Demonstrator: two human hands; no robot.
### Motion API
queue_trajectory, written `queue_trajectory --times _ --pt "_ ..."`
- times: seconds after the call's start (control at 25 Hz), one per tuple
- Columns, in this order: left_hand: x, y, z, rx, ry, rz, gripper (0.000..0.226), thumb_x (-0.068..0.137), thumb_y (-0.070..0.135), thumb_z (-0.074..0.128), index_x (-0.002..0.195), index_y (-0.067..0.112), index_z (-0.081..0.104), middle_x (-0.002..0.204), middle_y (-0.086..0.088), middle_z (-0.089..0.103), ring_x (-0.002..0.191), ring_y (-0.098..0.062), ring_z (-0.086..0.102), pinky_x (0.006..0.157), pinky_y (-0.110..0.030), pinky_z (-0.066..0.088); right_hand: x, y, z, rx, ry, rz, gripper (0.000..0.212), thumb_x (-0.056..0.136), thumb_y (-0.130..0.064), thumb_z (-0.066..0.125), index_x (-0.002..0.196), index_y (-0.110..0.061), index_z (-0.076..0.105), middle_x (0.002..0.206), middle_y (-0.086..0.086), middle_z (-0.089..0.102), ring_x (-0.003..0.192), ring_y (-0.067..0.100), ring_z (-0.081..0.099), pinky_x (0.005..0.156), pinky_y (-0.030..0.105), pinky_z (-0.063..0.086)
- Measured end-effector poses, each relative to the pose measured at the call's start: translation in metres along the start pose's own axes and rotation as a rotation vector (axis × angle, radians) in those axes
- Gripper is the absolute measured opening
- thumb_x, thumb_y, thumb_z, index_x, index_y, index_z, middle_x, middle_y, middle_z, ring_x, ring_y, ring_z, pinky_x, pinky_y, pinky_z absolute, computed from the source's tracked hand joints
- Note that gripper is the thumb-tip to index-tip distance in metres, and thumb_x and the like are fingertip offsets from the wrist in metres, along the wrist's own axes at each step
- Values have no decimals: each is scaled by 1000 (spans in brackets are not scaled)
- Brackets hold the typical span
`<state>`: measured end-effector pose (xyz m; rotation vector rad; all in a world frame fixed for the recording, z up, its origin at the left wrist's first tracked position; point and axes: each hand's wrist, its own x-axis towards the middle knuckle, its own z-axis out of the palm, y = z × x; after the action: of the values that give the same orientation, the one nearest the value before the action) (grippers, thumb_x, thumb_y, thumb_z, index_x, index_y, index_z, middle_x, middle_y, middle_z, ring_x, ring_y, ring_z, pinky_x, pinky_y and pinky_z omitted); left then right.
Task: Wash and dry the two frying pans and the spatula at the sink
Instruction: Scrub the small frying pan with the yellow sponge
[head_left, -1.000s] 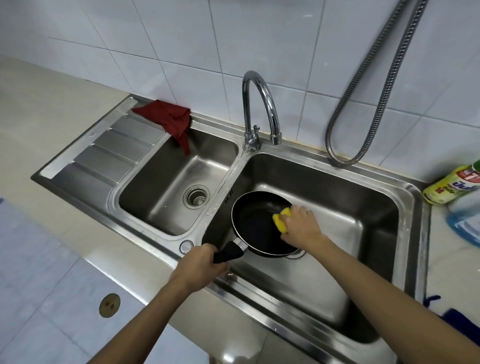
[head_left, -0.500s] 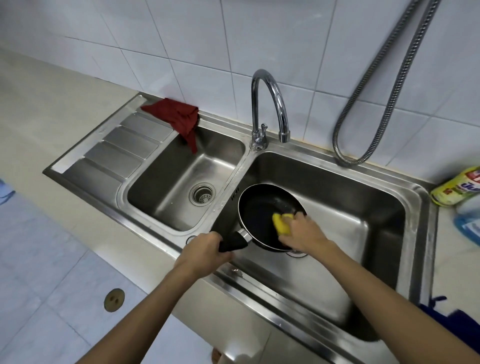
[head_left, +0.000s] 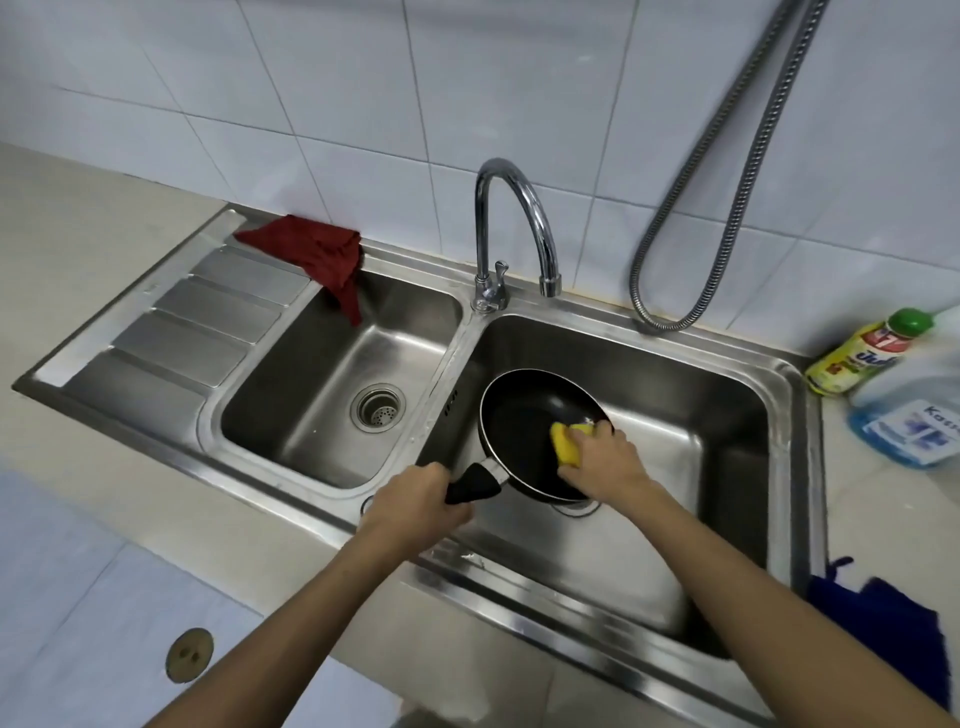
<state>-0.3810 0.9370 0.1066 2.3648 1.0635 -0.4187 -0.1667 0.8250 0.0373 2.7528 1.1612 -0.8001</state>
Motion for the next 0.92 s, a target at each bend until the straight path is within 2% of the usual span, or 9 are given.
queue_trajectory --times 0.12,0.2,0.32,0.4,0.48,0.6,0.72,0.8,0.92 --pt "7 -14 -5 68 -55 86 25 80 39 62 83 15 59 77 0 60 72 -23 62 56 -30 41 -21 -36 6 319 -194 -128 57 85 -38 55 140 -31 43 128 15 44 120 37 49 99 32 38" --pt "6 -21 -10 148 -85 170 28 83 40 60 90 13 60 81 -2 60 77 -25 63 60 -31 43 -23 -56 16 360 -75 -197 59 86 -33 56 143 -27 40 127 15 43 119 36 48 101 32 37" --pt "8 -29 -25 184 -72 249 28 84 39 61 92 12 60 83 -5 62 79 -25 63 62 -31 41 -5 -56 10 184 118 22 67 88 -35 56 148 -24 28 130 18 38 116 39 45 99 41 40" --pt "17 -39 -37 166 -51 252 25 83 38 61 90 14 60 77 -1 59 75 -24 61 60 -30 40 -1 -48 5 -25 101 180 68 87 -40 56 146 -24 27 130 18 37 114 38 45 95 42 41" --pt "26 -50 -46 148 -40 228 22 85 37 60 84 16 55 71 3 53 71 -21 56 58 -29 37 -5 -42 5 -109 -19 146 67 81 -49 54 141 -26 35 130 17 41 113 37 47 94 40 42" --pt "25 -57 -49 204 -61 235 22 87 37 60 83 17 51 75 2 53 72 -22 54 60 -29 38 -25 -61 9 249 -234 -23 69 70 -57 45 135 -35 46 125 11 49 113 30 51 98 33 41" --pt "13 -50 -41 330 -81 299 22 87 35 57 92 13 56 87 -7 59 84 -28 63 65 -32 40 -19 -84 22 399 -79 -143 62 84 -37 58 142 -27 40 124 12 42 118 31 47 102 30 36" --pt "10 -44 -40 327 -76 277 25 85 37 58 90 13 57 85 -5 58 85 -29 64 63 -32 40 -2 -81 16 263 75 -50 65 86 -35 58 145 -24 33 126 17 40 117 37 45 99 37 39" --pt "10 -38 -44 167 -53 168 25 81 39 64 76 16 55 72 1 57 71 -24 60 54 -29 38 -1 -49 11 -210 158 56 66 85 -42 55 144 -24 31 126 17 43 112 35 46 90 39 40"
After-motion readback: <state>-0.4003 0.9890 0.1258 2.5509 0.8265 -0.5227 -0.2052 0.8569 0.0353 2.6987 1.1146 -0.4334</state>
